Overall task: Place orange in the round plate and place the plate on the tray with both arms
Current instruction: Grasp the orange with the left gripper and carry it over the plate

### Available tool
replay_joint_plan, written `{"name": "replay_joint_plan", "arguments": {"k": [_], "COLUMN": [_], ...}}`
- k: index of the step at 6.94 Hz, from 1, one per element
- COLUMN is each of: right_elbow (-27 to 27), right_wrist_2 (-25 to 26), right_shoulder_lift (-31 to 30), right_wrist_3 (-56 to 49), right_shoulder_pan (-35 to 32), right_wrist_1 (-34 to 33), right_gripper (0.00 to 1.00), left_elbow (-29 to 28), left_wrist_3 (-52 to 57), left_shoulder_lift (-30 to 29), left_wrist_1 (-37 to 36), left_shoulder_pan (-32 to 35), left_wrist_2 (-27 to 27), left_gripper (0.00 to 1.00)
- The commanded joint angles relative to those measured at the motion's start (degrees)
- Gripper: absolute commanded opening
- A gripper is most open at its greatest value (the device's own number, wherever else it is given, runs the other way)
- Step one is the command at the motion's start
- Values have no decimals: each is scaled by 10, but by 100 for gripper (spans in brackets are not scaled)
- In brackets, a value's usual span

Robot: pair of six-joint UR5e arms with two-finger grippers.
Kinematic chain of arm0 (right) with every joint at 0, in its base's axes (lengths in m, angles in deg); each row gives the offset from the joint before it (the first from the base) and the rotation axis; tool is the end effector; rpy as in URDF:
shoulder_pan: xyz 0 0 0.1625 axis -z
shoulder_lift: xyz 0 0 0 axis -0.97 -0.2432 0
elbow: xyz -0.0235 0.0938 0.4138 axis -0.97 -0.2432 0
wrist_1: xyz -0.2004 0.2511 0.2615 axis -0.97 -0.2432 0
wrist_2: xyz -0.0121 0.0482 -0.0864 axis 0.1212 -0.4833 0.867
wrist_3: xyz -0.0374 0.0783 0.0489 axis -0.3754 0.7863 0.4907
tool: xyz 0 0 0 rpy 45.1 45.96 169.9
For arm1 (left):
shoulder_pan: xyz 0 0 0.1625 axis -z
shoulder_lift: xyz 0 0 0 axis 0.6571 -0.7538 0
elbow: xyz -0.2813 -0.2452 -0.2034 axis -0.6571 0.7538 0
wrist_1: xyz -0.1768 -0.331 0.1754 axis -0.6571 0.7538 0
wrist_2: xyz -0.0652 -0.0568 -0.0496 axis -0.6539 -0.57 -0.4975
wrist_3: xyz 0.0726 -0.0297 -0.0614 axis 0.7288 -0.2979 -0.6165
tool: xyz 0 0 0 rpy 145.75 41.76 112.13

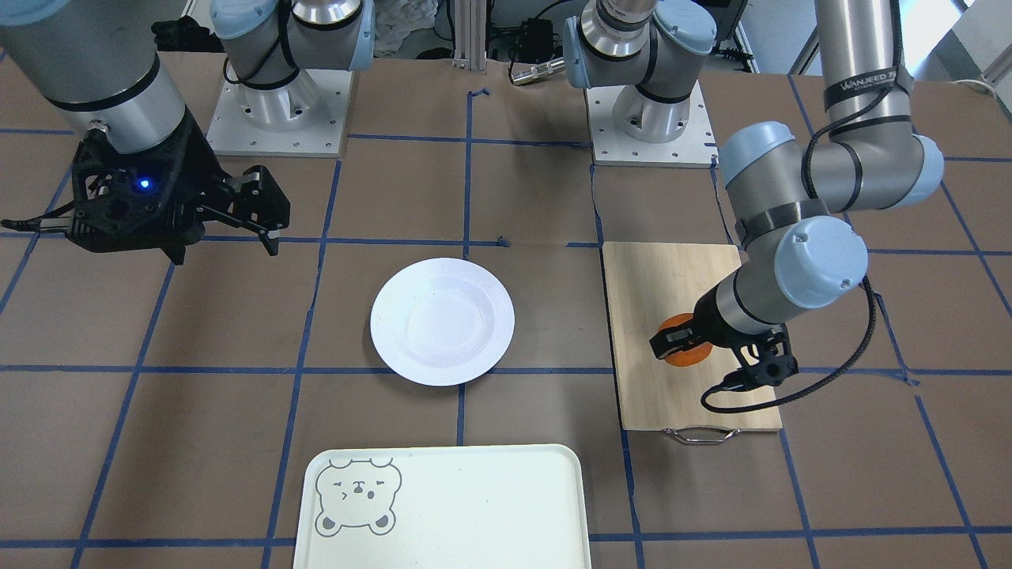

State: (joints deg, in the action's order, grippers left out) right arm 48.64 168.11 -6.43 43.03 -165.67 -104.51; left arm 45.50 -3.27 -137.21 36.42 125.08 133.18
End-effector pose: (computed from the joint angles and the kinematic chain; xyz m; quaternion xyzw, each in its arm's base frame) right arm 0.1342 -0.5459 0.4862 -0.0582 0.9980 -0.0202 0.0157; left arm -0.0777 -0.5713 0.2591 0.1422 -0.9864 -0.0816 0.0154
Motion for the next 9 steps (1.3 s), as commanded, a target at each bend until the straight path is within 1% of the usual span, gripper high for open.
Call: {"name": "replay_joint_plan", "arguments": {"k": [1, 2, 3, 4, 5, 6, 7, 8, 9], "right_elbow": [0, 0, 0, 0, 1, 0, 0, 0, 0], "right_wrist_2": [0, 1, 1, 1, 1, 1, 0, -1, -3], "right_shoulder_lift": [0, 0, 0, 1, 4, 4, 4, 6, 14], "right_wrist_3": [-1, -1, -1, -1, -1, -1, -1, -1, -1], "right_shoulder_pan": [0, 1, 1, 1, 1, 4, 5, 5, 11], "right_wrist_1": [-1, 0, 1, 1, 1, 1, 0, -1, -1], "right_gripper": [100, 100, 100, 100, 100, 100, 100, 100, 100], "left_elbow": [-4, -2, -3, -2, -1, 1, 1, -2, -3], "left_wrist_3": [-7, -22, -57, -139, -187, -189, -187, -177, -170], "left_shoulder_lift": [-8, -17, -27, -41, -66, -84, -89, -91, -86], "left_wrist_1": [-4, -7, -52, -88, -144, -143, -142, -144, -145], "left_shoulder_pan": [111, 182, 235, 269, 283, 289, 289, 289, 289], "left_wrist_2": [-25, -22, -29, -88, -112, -151, -156, -154, -150], "left_gripper": [0, 0, 0, 0, 0, 0, 7, 91, 100]}}
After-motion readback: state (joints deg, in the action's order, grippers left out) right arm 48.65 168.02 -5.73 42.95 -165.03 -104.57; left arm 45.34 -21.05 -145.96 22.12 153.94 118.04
